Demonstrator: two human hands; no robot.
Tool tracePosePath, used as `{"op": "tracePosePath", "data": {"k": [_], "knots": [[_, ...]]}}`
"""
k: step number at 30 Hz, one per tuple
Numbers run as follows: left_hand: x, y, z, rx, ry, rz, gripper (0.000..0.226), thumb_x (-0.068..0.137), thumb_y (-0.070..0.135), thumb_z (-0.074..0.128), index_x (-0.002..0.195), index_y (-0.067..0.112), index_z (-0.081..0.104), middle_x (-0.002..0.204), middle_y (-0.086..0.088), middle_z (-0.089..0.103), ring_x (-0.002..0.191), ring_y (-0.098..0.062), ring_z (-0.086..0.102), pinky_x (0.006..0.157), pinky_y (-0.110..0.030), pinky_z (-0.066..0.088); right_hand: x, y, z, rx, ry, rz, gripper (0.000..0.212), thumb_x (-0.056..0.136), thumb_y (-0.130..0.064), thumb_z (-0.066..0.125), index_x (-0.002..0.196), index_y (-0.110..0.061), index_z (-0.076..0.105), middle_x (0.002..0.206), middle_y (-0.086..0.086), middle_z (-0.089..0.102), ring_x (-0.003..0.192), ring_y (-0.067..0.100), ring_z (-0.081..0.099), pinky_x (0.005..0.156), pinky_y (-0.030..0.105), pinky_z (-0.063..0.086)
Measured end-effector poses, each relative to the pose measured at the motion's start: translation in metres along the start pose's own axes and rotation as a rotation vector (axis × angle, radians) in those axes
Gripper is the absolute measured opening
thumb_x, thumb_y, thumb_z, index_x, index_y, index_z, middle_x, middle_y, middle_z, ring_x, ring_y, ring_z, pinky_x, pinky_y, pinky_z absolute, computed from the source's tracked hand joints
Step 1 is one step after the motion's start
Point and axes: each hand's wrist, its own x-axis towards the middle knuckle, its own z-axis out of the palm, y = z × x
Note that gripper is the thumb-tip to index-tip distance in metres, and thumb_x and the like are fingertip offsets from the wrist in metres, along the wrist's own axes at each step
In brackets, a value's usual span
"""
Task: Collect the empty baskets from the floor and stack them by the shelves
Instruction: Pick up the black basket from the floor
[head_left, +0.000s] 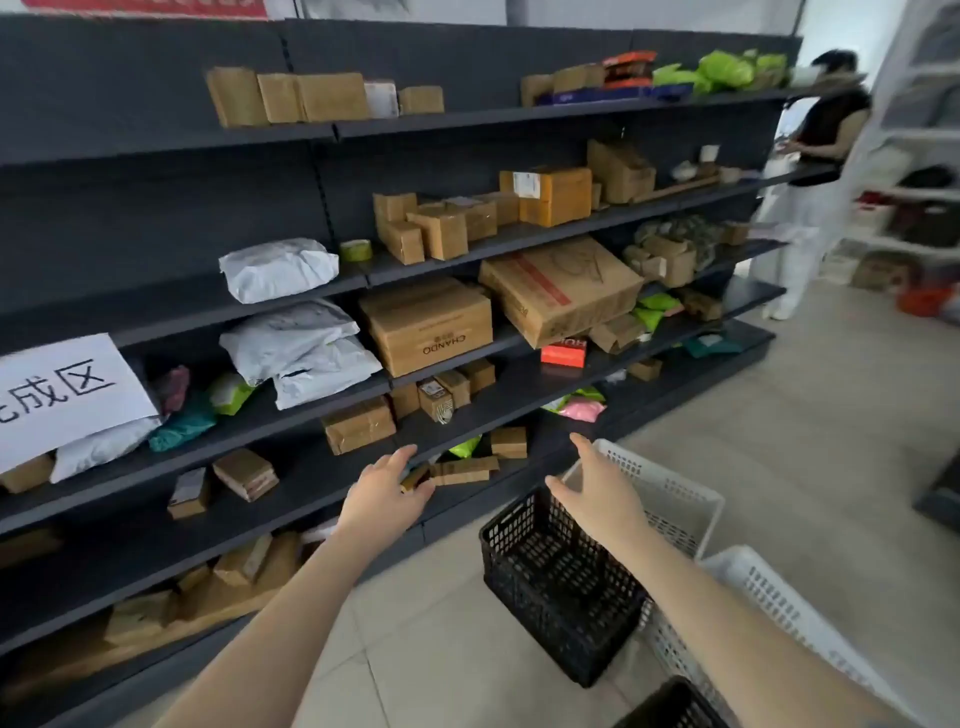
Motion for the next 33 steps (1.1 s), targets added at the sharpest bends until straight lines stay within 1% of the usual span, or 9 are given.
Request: {"op": "tracePosePath", "data": {"k": [9, 14, 17, 19, 24, 25, 27, 29, 33], "knots": [[0.166, -0.015, 0.059, -0.042, -0.239, 0.127, 0.058, 0.088, 0.039, 0.057, 0.142, 0.023, 0.040, 0.133, -0.007, 0.056, 0.119, -0.026, 0.052, 0.095, -0.037, 0.046, 0.078, 0.031, 0.041, 0.059, 0.079, 0.323, 0.071, 0.087, -0.043, 0.057, 0.146, -0.021, 0.026, 0.145, 0.002, 0.046, 0.131, 0.021, 0.045, 0.105, 0.037, 0.041], [0.222, -0.004, 0.112, -0.081, -0.422, 0.151, 0.062, 0.090, 0.039, 0.056, 0.145, 0.021, 0.035, 0.145, -0.008, 0.048, 0.132, -0.027, 0.045, 0.107, -0.042, 0.040, 0.099, 0.069, 0.063, 0.094, 0.086, 0.488, 0.071, 0.088, -0.041, 0.057, 0.147, -0.018, 0.026, 0.145, 0.001, 0.046, 0.130, 0.019, 0.046, 0.105, 0.036, 0.042], [0.252, 0.007, 0.149, -0.050, -0.475, 0.181, 0.062, 0.090, 0.038, 0.056, 0.146, 0.020, 0.034, 0.146, -0.009, 0.046, 0.133, -0.027, 0.043, 0.108, -0.041, 0.039, 0.116, 0.097, 0.078, 0.113, 0.115, 0.570, 0.073, 0.087, -0.040, 0.058, 0.148, -0.018, 0.023, 0.141, 0.000, 0.051, 0.123, 0.018, 0.053, 0.098, 0.032, 0.047], [0.271, 0.013, 0.172, -0.040, -0.504, 0.189, 0.063, 0.090, 0.037, 0.055, 0.146, 0.020, 0.033, 0.147, -0.008, 0.045, 0.133, -0.026, 0.043, 0.108, -0.039, 0.039, 0.130, 0.118, 0.089, 0.096, 0.114, 0.608, 0.073, 0.087, -0.041, 0.057, 0.147, -0.019, 0.023, 0.131, 0.001, 0.059, 0.112, 0.018, 0.060, 0.085, 0.029, 0.052], [0.323, 0.027, 0.233, -0.012, -0.555, 0.184, 0.064, 0.091, 0.033, 0.055, 0.148, 0.025, 0.028, 0.147, -0.009, 0.045, 0.134, -0.027, 0.042, 0.108, -0.036, 0.036, 0.169, 0.174, 0.120, 0.157, 0.091, 0.725, 0.076, 0.087, -0.043, 0.056, 0.149, -0.021, 0.017, 0.112, -0.004, 0.061, 0.097, 0.016, 0.062, 0.066, 0.023, 0.050], [0.332, 0.028, 0.247, 0.000, -0.564, 0.182, 0.064, 0.091, 0.032, 0.055, 0.148, 0.024, 0.028, 0.147, -0.010, 0.044, 0.134, -0.027, 0.042, 0.108, -0.036, 0.036, 0.176, 0.185, 0.128, 0.164, 0.088, 0.742, 0.074, 0.087, -0.044, 0.056, 0.147, -0.021, 0.019, 0.113, -0.004, 0.060, 0.098, 0.016, 0.063, 0.069, 0.024, 0.052], [0.345, 0.028, 0.275, 0.025, -0.590, 0.162, 0.062, 0.092, 0.031, 0.055, 0.148, 0.022, 0.030, 0.147, -0.010, 0.044, 0.132, -0.026, 0.043, 0.107, -0.036, 0.036, 0.189, 0.206, 0.144, 0.187, 0.064, 0.787, 0.072, 0.087, -0.043, 0.056, 0.146, -0.020, 0.021, 0.128, 0.000, 0.057, 0.112, 0.020, 0.059, 0.085, 0.032, 0.054], [0.355, 0.023, 0.305, 0.027, -0.632, 0.154, 0.061, 0.092, 0.030, 0.054, 0.148, 0.021, 0.031, 0.145, -0.008, 0.046, 0.130, -0.025, 0.045, 0.107, -0.035, 0.038, 0.199, 0.227, 0.164, 0.217, 0.020, 0.845, 0.075, 0.088, -0.043, 0.055, 0.148, -0.020, 0.017, 0.141, 0.000, 0.047, 0.126, 0.020, 0.050, 0.098, 0.036, 0.048], [0.376, 0.004, 0.367, 0.066, -0.716, 0.118, 0.061, 0.092, 0.029, 0.053, 0.148, 0.021, 0.030, 0.145, -0.005, 0.047, 0.129, -0.024, 0.047, 0.105, -0.042, 0.043, 0.210, 0.268, 0.210, 0.255, -0.048, 0.955, 0.071, 0.088, -0.042, 0.054, 0.147, -0.020, 0.021, 0.138, -0.001, 0.049, 0.122, 0.019, 0.051, 0.094, 0.036, 0.050]]}}
